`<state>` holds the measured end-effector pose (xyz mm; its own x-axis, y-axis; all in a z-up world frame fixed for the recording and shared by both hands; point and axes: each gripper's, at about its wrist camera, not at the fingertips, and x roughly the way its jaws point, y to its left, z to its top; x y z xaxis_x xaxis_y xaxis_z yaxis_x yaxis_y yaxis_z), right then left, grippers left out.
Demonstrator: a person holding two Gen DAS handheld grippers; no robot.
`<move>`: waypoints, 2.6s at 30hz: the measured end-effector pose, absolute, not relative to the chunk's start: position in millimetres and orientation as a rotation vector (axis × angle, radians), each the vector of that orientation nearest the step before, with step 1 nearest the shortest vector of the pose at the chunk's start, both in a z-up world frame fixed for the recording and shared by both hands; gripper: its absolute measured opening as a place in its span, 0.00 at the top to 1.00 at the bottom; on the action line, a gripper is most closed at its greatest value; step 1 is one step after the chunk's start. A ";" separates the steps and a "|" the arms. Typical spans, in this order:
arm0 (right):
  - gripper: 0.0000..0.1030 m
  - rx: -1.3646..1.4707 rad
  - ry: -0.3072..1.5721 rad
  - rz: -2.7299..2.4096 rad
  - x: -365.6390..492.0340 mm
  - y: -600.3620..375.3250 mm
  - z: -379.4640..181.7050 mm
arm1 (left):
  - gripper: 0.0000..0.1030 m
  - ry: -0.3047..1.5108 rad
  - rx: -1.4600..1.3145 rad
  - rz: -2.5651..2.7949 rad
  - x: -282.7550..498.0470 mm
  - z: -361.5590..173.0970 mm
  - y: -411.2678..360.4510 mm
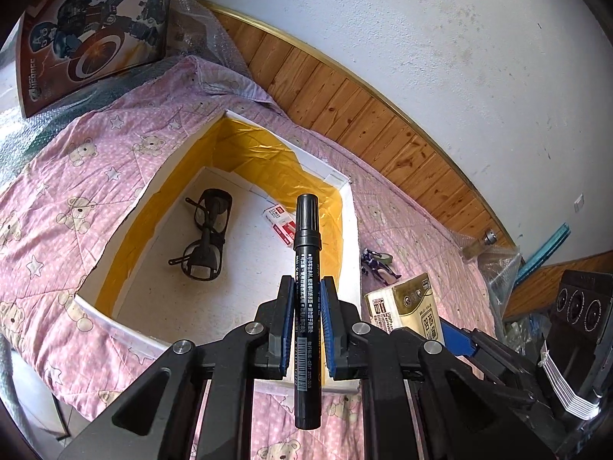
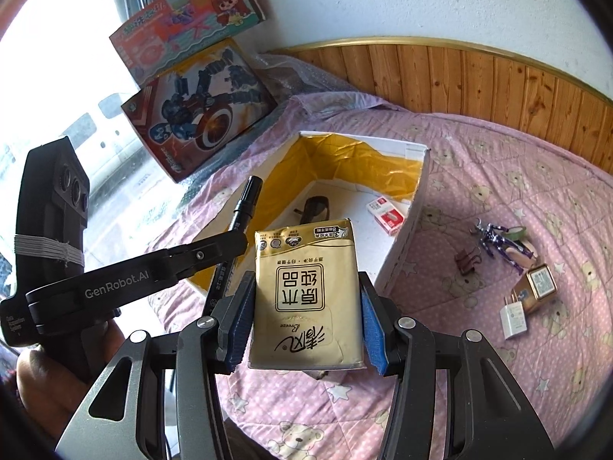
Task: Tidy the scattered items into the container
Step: 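Carry marker and tissue pack into the white box and open both tools, then lift both open tools out of the white box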
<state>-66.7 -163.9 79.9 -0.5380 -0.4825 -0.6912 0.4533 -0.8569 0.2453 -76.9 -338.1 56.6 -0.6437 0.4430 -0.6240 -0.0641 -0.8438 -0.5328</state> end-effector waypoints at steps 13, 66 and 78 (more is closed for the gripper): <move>0.49 1.097 -0.061 -2.341 -110.8 -178.0 85.4 | 0.86 -0.799 -1.205 2.491 -112.2 41.0 -347.3; 0.45 1.291 -0.213 -2.274 -179.1 -174.4 59.4 | 0.67 -0.653 -1.482 2.426 -116.2 10.0 -308.6; 0.45 1.146 -0.284 -2.346 -94.2 -133.1 82.1 | 0.67 -0.513 -1.421 2.512 -59.3 44.2 -306.2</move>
<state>-94.2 -133.1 82.1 -0.5145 -0.5283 -0.6754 0.3516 -0.8484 0.3957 -59.3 -306.2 44.2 -0.5132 0.3467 -0.7852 -0.0110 -0.9174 -0.3978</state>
